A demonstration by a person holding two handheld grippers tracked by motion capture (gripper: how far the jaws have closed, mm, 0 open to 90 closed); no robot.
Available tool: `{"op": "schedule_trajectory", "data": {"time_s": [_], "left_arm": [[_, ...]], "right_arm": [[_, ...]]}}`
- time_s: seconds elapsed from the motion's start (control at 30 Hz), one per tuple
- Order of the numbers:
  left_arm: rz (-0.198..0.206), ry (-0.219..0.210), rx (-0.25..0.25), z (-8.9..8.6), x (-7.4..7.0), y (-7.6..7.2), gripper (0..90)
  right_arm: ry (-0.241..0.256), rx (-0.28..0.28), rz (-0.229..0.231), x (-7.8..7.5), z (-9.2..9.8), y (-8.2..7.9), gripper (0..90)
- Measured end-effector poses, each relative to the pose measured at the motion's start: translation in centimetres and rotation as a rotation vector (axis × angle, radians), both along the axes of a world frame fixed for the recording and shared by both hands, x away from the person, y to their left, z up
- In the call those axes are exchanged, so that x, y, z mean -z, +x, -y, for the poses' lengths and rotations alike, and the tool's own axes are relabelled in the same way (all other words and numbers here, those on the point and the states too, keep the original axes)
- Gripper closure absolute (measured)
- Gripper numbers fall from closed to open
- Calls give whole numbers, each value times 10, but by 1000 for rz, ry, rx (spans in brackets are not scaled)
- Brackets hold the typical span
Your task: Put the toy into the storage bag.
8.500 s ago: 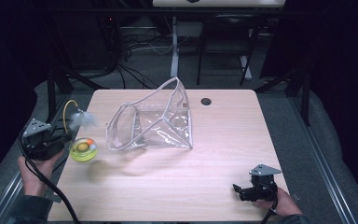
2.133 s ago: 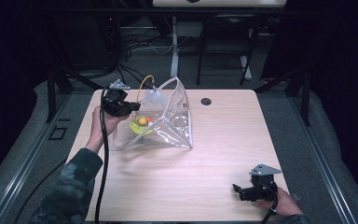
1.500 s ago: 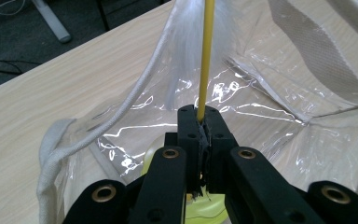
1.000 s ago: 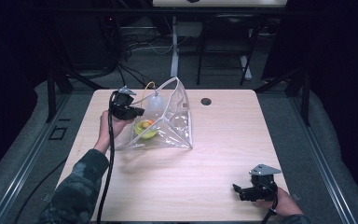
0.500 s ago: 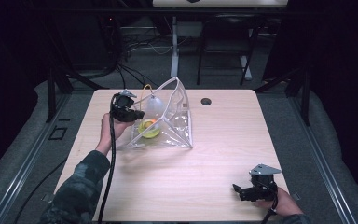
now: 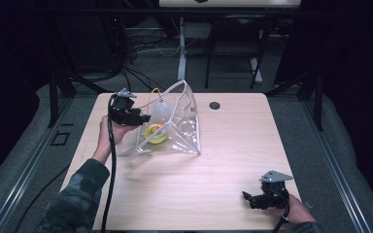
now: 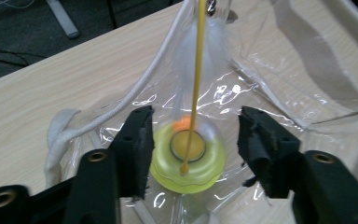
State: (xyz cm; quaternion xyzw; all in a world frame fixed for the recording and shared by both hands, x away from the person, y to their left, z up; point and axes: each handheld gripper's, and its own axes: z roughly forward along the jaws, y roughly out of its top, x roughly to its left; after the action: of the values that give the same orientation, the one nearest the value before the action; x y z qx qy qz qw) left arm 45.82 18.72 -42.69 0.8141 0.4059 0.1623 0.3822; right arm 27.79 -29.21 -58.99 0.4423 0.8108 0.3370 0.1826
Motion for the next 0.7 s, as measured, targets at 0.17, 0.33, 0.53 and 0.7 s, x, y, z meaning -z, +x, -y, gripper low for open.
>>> {"op": "schedule_trajectory", "data": {"time_s": [0.17,0.33,0.53,0.7], "left_arm": [[10,0,4,-5,-9,-10,339],[47,-5,-13,-14,-18,-29,242],[59,-1,-28,-26,-19,-42,207],[48,6,-39,-35,-14,-49,190]], "right_arm": [[0,1,0,0,0,0,0],[0,0,0,0,0,0,0],[0,0,0,0,0,0,0],[0,0,2,0,0,0,0]]}}
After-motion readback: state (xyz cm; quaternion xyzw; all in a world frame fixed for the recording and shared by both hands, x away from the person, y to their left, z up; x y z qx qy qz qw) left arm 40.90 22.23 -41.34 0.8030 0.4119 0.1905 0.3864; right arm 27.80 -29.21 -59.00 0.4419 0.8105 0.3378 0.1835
